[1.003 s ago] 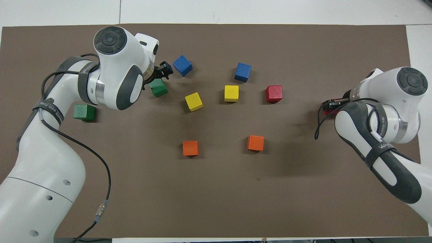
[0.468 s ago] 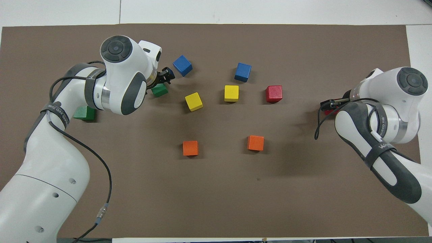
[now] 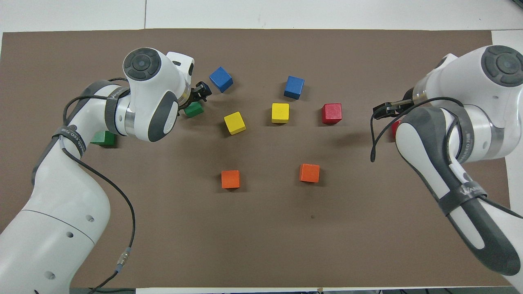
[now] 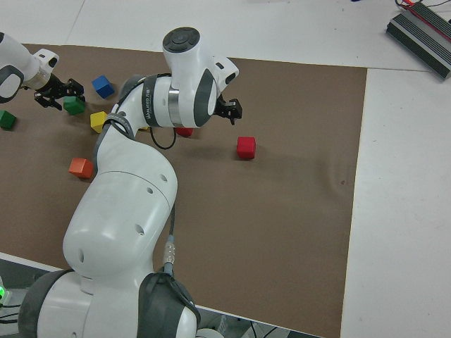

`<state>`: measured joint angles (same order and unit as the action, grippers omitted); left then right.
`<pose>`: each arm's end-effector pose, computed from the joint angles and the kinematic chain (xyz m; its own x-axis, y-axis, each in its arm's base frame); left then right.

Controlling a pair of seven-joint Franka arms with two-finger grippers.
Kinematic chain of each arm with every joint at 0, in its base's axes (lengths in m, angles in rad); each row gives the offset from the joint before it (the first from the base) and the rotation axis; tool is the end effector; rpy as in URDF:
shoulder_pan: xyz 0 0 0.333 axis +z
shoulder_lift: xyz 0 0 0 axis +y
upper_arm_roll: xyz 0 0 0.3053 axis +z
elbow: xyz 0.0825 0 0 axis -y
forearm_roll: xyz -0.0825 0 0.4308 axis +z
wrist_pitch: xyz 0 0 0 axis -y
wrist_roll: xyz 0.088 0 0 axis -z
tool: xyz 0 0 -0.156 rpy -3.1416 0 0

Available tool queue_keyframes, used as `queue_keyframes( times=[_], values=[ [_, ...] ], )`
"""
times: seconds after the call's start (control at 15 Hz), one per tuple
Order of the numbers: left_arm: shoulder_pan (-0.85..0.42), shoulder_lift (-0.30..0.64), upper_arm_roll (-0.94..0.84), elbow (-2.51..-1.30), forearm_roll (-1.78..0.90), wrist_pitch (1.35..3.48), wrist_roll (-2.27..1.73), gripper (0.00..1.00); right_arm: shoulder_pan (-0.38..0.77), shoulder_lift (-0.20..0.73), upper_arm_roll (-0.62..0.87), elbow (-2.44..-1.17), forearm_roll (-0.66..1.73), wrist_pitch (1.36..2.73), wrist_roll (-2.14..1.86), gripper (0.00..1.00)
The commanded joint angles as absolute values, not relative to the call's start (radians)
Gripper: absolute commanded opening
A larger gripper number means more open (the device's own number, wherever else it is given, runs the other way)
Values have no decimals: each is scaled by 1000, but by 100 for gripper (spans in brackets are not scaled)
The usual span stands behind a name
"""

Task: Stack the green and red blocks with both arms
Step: 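Grasp the remaining red block with the right gripper while the left lifts green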

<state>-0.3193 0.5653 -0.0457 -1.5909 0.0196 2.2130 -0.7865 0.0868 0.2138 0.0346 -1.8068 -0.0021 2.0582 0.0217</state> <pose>0.6877 -0.2585 0.2269 0.9130 0.4064 0.0348 0.4048 -0.9132 0.0464 0.6582 0.0795 0.3483 0.9943 0.0994 0.0376 0.0997 -0.9950 -0.0063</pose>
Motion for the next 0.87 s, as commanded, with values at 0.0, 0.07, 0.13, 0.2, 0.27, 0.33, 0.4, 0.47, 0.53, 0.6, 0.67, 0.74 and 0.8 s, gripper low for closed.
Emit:
queue_keyframes(
  times=[0.0,0.07,0.13,0.2,0.27,0.33,0.4,0.47,0.53,0.6,0.67,0.74,0.8],
  values=[
    [-342,541,-31,-1635,40,2243,-842,80,153,245,35,-1735,-5,2025,84,100],
    [-342,540,-26,-1631,40,2220,-844,34,167,253,35,-1735,-5,2039,103,100],
    [-342,540,-25,-1618,40,2189,-844,0,176,258,35,-1736,-5,2052,118,100],
    [-341,540,-25,-1593,40,2148,-842,0,196,271,35,-1735,-3,2068,126,100],
    [-338,543,-25,-1542,40,2076,-841,0,208,285,35,-1735,-3,2091,130,100],
    [-334,543,-25,-1508,41,2016,-835,0,209,302,35,-1726,-2,2101,133,100],
    [-324,537,-23,-1494,46,1981,-831,0,209,326,35,-1700,-2,2100,133,100],
    [-310,490,-18,-1503,61,1958,-806,0,212,350,35,-1674,-2,2095,135,100],
    [-287,441,-18,-1537,63,1927,-719,0,228,371,35,-1655,-3,2098,143,100],
    [-244,387,-20,-1572,60,1895,-613,0,238,389,35,-1635,-5,2098,146,100],
    [-194,339,-21,-1606,52,1873,-507,0,238,409,35,-1619,-5,2100,146,100],
    [-136,312,-26,-1620,31,1855,-420,0,238,429,35,-1605,-6,2102,146,100],
    [-109,299,-25,-1620,14,1835,-352,0,239,446,35,-1600,-8,2102,147,100]
  ],
)
